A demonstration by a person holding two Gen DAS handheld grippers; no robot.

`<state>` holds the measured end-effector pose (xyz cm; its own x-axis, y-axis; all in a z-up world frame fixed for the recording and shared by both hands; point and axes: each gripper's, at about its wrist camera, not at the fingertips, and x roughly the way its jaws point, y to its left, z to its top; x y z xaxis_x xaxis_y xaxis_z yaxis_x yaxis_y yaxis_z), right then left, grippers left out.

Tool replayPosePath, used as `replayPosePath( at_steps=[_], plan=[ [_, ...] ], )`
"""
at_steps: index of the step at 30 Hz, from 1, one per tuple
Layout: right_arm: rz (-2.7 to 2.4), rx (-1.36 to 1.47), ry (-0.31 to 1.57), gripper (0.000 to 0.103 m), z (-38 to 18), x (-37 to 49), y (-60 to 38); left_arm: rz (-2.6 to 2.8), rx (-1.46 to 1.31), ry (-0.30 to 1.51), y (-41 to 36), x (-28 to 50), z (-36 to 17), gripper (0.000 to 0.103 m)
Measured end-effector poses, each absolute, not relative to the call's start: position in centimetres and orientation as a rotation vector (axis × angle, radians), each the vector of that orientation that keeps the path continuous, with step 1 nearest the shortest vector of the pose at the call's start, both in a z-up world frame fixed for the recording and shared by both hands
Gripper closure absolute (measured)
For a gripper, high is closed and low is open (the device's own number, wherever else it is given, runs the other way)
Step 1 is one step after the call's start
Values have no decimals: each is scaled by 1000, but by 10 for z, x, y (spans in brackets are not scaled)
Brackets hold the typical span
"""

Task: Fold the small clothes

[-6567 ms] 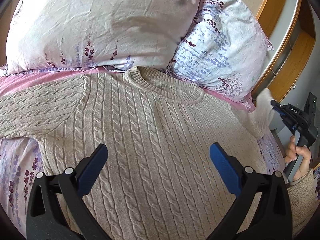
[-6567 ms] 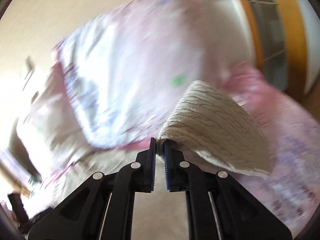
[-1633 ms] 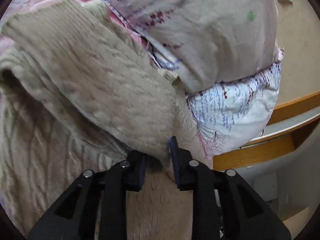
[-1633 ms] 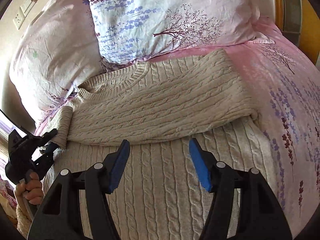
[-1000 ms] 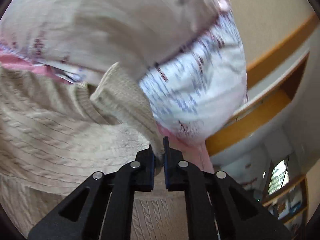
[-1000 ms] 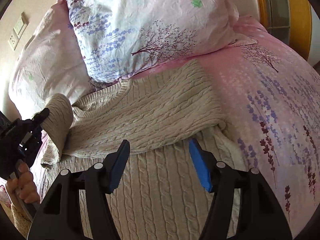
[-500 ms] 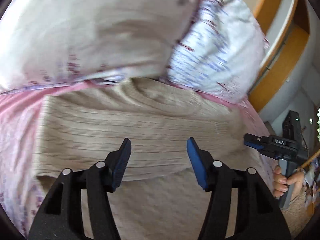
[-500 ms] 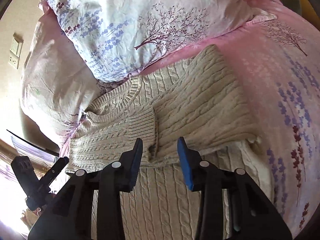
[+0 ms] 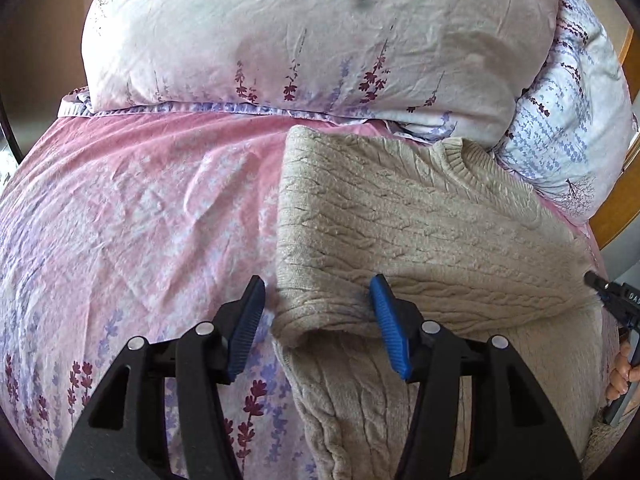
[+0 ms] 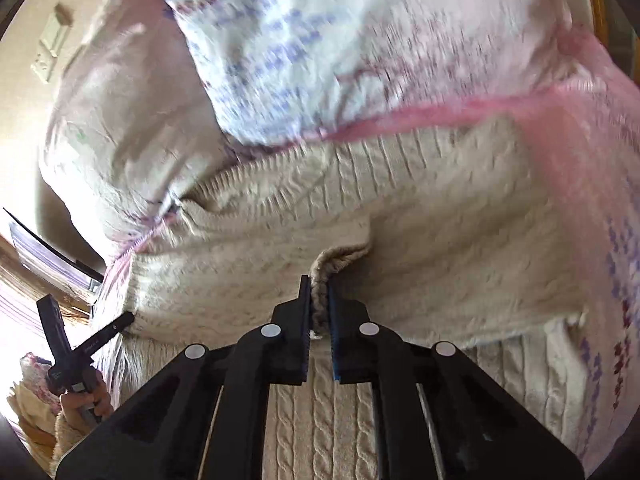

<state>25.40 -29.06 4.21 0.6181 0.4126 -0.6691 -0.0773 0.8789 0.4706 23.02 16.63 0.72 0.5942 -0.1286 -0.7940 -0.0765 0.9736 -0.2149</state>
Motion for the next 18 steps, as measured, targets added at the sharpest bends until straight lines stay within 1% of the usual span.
replayPosePath(
  at_steps=[2,3,4,6,8,9,10,12,13,14,15,16,18],
  plan=[
    [287,367,693,95,73,242,-288,-30,-233,932,165,231,7,48],
    [262,326,636,95,82,236,-286,-30,-228,930,164,231,7,48],
    [230,281,627,95,83,236,-283,-30,-223,928,163,230,7,48],
    [175,266,748,95,62,249,-284,-30,-214,924,159,231,6,48],
    [130,309,900,95,26,261,-291,-31,-210,922,159,231,7,48],
    [124,334,938,94,14,263,-295,-32,-212,923,159,231,7,48],
    [133,369,929,94,11,260,-300,-35,-216,924,160,230,7,48],
    [127,389,933,88,18,255,-305,-53,-242,930,162,226,9,49],
    [129,402,930,83,24,250,-310,-76,-267,931,164,222,9,49],
    [145,418,911,72,30,242,-315,-105,-292,929,166,216,10,49],
    [161,429,882,66,36,233,-322,-130,-307,923,168,209,12,49],
    [168,430,857,56,42,221,-328,-156,-317,912,169,201,14,49],
    [181,425,831,55,48,199,-342,-207,-328,887,170,181,20,48]
  ],
)
